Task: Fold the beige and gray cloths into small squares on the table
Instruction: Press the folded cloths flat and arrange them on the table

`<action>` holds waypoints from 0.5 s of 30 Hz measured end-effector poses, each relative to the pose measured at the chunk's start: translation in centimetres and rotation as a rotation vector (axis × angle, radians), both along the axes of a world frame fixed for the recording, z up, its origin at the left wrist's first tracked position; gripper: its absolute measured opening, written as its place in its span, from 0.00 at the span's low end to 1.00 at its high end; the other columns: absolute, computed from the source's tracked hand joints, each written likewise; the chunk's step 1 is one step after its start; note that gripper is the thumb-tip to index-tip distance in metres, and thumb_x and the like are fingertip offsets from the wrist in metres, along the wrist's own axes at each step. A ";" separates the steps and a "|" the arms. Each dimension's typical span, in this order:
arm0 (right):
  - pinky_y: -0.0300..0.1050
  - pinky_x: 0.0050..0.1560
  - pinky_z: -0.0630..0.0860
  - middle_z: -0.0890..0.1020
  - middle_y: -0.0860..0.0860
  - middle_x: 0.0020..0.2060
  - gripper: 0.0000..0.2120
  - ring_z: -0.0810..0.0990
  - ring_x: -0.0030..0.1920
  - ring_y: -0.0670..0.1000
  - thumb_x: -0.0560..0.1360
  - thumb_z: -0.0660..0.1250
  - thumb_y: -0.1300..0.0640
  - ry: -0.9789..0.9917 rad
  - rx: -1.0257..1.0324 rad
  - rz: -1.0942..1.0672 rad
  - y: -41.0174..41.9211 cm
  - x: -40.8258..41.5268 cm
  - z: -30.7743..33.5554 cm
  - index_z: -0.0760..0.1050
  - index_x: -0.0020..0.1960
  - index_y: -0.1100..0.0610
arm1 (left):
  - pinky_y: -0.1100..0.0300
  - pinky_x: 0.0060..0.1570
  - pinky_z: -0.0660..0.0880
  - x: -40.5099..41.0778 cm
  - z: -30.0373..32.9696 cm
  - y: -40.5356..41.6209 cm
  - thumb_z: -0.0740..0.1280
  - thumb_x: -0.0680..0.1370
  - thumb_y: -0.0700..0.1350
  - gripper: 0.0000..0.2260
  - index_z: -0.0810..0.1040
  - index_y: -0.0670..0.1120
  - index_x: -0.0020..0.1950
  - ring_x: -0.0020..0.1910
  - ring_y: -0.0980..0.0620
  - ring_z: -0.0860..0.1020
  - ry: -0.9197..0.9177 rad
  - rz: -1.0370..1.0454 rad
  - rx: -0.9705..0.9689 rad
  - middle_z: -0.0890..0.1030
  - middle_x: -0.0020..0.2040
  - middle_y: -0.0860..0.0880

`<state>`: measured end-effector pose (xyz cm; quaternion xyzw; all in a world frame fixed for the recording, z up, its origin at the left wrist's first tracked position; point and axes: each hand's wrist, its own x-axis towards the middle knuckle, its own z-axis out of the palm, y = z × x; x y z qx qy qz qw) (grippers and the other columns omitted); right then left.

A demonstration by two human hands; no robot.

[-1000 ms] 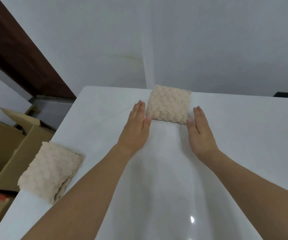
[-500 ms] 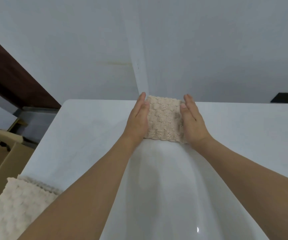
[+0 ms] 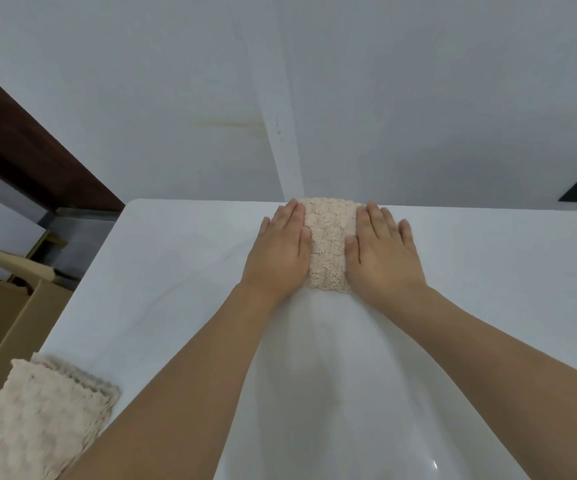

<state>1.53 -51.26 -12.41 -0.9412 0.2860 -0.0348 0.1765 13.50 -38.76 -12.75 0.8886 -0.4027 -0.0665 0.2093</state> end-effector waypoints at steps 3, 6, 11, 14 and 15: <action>0.53 0.76 0.44 0.58 0.55 0.77 0.31 0.52 0.77 0.54 0.78 0.39 0.46 0.056 -0.128 0.133 -1.5 -0.4 0.8 0.53 0.77 0.60 | 0.54 0.77 0.46 0.0 0.1 0.1 0.45 0.82 0.52 0.27 0.58 0.43 0.79 0.79 0.51 0.53 -0.031 0.009 -0.004 0.58 0.80 0.47; 0.44 0.70 0.55 0.73 0.55 0.68 0.23 0.67 0.69 0.54 0.82 0.48 0.50 -0.082 0.035 0.241 -4.9 -0.2 2.8 0.70 0.69 0.60 | 0.54 0.77 0.45 -1.6 0.4 0.0 0.46 0.82 0.51 0.27 0.59 0.41 0.78 0.79 0.49 0.54 -0.035 0.213 -0.130 0.60 0.79 0.45; 0.34 0.69 0.57 0.72 0.47 0.69 0.18 0.66 0.71 0.44 0.83 0.54 0.52 -0.192 0.757 0.311 -9.4 3.2 6.0 0.71 0.70 0.53 | 0.53 0.77 0.42 -8.7 2.2 -3.4 0.48 0.82 0.51 0.27 0.51 0.45 0.80 0.79 0.54 0.45 0.321 0.869 -0.600 0.52 0.81 0.50; 0.40 0.74 0.55 0.71 0.45 0.70 0.18 0.65 0.72 0.42 0.83 0.52 0.50 -0.128 0.771 0.437 -9.7 5.1 5.6 0.70 0.71 0.51 | 0.52 0.78 0.42 -11.2 2.9 -6.3 0.46 0.79 0.54 0.30 0.49 0.46 0.81 0.79 0.57 0.44 0.367 1.025 -0.773 0.49 0.81 0.53; 0.40 0.74 0.56 0.70 0.45 0.70 0.19 0.65 0.72 0.42 0.83 0.52 0.49 -0.114 0.774 0.471 -9.4 5.6 5.2 0.69 0.71 0.51 | 0.52 0.77 0.42 -11.4 2.9 -7.0 0.46 0.79 0.55 0.30 0.49 0.46 0.81 0.79 0.57 0.44 0.364 1.058 -0.810 0.49 0.81 0.53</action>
